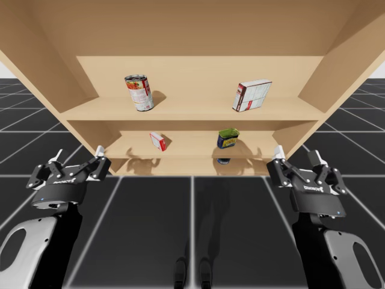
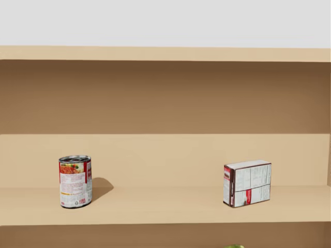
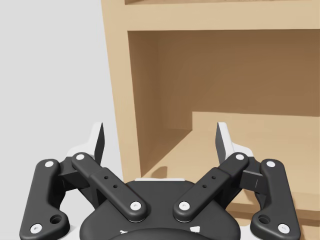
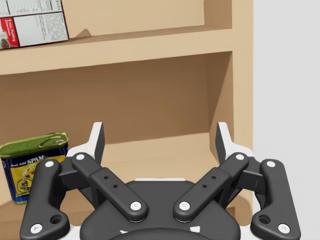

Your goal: Find the tuna fish can on the shelf and bring it to me.

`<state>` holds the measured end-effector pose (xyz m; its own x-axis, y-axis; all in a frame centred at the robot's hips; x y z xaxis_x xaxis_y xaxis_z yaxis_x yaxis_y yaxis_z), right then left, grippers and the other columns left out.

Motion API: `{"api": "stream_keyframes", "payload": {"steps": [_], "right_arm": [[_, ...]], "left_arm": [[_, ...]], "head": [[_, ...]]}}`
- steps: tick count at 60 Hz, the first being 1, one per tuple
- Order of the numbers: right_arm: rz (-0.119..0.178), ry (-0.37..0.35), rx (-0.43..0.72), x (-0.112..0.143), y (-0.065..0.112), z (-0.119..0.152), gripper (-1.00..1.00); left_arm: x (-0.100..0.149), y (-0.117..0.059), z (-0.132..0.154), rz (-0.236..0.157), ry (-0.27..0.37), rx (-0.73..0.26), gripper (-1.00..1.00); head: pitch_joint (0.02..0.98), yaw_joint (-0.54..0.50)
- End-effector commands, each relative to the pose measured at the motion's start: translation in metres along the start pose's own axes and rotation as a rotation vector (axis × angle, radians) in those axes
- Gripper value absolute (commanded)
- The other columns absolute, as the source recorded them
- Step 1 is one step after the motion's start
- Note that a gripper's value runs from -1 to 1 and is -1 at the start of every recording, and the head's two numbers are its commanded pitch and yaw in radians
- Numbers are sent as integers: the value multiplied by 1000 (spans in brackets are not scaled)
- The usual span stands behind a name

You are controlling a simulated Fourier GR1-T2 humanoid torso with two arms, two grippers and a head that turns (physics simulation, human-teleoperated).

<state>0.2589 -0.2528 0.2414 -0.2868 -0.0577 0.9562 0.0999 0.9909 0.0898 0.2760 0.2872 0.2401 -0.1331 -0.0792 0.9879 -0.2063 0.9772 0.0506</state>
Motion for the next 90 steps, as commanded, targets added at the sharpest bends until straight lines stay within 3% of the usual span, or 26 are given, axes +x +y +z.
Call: {"api": "stream_keyframes", "payload": {"steps": [1, 4, 16, 31, 51, 67, 71, 76, 77, 83, 88, 90], "right_arm": [[-10, 13, -23, 0, 1, 3, -1000], [-4, 12, -7, 0, 1, 2, -1000], [-53, 30, 13, -1, -1, 1, -1000], [-47, 39, 35, -1, 0, 1, -1000], [-58, 50, 60, -1, 1, 0, -1000], [-67, 43, 65, 0, 2, 1, -1000], [-81, 54, 73, 1, 5, 2, -1000], [-56, 70, 70, 2, 9, 5, -1000], [-96, 98, 92, 5, 10, 7, -1000], [-97, 126, 123, 12, 16, 17, -1000], [-116, 187, 168, 16, 21, 31, -1000], [-159, 232, 203, 15, 24, 36, -1000]], "left_arm": [[0, 0, 0, 0, 2, -1, -1000], [0, 0, 0, 1, 1, -1, -1000], [-1, 0, 0, -12, 2, -3, -1000], [0, 0, 0, -33, 2, -11, -1000], [-2, -3, -1, -58, 2, -31, -1000], [-3, -5, -1, -76, -5, -25, -1000], [-3, -5, -1, -75, -5, -22, -1000], [-2, -5, 0, -70, -5, -18, -1000], [-2, -4, 0, -68, -3, -17, -1000], [-3, -5, 0, -65, 2, -17, -1000], [-3, -6, 1, -65, 3, -20, -1000], [-3, -7, 1, -65, 1, -21, -1000]], "head": [[90, -30], [110, -29], [252, -17], [470, -15], [713, -180], [735, -210], [729, -211], [724, -209], [720, -206], [715, -201], [715, -206], [716, -207]]}}
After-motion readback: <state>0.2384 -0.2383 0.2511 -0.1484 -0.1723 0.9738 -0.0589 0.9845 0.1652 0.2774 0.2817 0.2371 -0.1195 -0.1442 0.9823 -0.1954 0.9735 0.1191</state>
